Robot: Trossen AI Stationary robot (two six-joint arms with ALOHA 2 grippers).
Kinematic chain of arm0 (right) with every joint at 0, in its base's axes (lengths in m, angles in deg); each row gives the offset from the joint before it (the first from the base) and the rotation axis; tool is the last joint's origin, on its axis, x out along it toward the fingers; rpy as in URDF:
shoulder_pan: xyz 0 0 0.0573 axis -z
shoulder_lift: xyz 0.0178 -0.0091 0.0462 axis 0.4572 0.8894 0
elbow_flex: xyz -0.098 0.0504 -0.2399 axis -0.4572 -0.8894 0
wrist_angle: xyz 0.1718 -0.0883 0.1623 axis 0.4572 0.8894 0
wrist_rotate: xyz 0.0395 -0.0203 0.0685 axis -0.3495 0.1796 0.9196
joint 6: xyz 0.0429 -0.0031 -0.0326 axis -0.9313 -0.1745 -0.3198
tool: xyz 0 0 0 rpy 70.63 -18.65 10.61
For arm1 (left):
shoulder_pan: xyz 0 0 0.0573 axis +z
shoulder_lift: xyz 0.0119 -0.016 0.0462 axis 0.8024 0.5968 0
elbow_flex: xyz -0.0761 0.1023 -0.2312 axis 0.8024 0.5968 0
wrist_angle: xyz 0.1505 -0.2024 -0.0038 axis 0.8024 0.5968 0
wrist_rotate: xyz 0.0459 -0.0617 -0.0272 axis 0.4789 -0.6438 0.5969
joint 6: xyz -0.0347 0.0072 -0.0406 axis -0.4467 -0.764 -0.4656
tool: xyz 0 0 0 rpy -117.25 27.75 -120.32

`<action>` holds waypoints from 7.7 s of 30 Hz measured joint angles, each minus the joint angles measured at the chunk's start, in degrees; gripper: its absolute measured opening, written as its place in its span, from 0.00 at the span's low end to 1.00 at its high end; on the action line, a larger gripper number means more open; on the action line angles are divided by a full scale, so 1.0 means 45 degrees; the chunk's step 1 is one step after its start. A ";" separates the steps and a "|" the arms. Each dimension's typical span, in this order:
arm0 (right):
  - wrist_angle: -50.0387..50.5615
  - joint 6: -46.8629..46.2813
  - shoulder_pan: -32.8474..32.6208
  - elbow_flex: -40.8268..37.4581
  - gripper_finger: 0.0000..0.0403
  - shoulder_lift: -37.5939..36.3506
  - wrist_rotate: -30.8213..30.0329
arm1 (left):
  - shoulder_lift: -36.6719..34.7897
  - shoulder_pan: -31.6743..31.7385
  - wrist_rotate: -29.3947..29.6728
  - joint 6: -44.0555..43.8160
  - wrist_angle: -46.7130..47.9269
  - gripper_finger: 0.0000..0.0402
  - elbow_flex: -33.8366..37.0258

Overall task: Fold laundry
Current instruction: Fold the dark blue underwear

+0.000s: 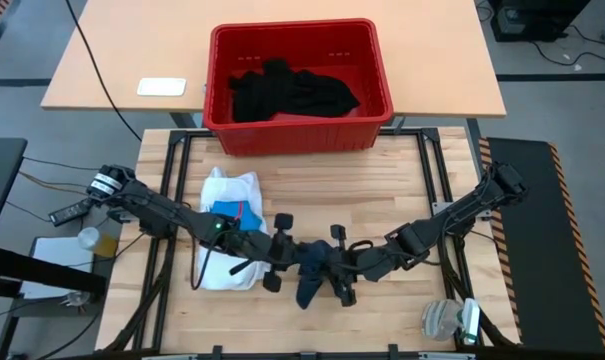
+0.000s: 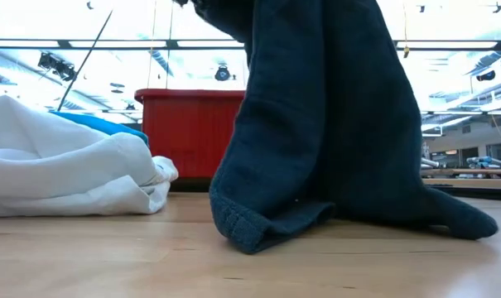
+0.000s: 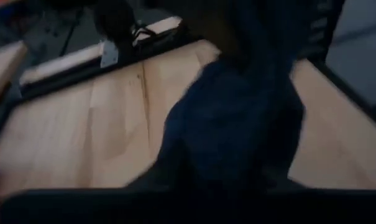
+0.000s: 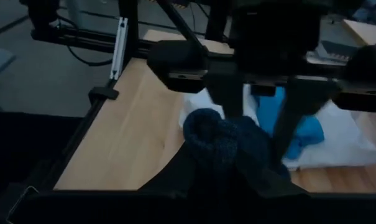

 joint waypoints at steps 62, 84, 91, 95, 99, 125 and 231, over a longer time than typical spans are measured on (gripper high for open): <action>-0.7816 -0.3770 0.1829 -0.4312 0.40 0.4623 -0.7146 | 0.0567 0.4471 -0.0126 -0.2085 0.6607 0.06 -0.4795; -1.2636 0.3014 0.6219 -0.8322 0.38 0.0729 -0.7261 | 0.0436 0.5708 -0.0090 0.3343 0.3999 0.06 -0.5075; -1.1665 0.2166 0.7752 -0.8340 0.36 0.0593 -0.4049 | 0.0493 0.5538 -0.0349 0.3849 0.4672 0.06 -0.5167; -0.9233 -0.0163 0.7436 -0.8354 0.36 0.0597 -0.2319 | 0.0984 0.5174 -0.1678 0.1800 0.6109 0.06 -0.4657; -0.7710 -0.1619 0.6508 -0.8349 0.36 0.0607 -0.0536 | 0.1537 0.4603 -0.2601 0.0530 0.5701 0.06 -0.3408; -0.4208 -0.5969 0.1734 -0.8350 0.36 -0.0248 0.1654 | 0.2228 0.2492 -0.2900 -0.1542 0.4789 0.11 -0.2235; -1.0672 -0.1699 0.1209 -0.7276 0.36 0.5066 -0.1781 | 0.4914 0.4013 -0.4103 0.0346 0.1745 0.53 -0.2247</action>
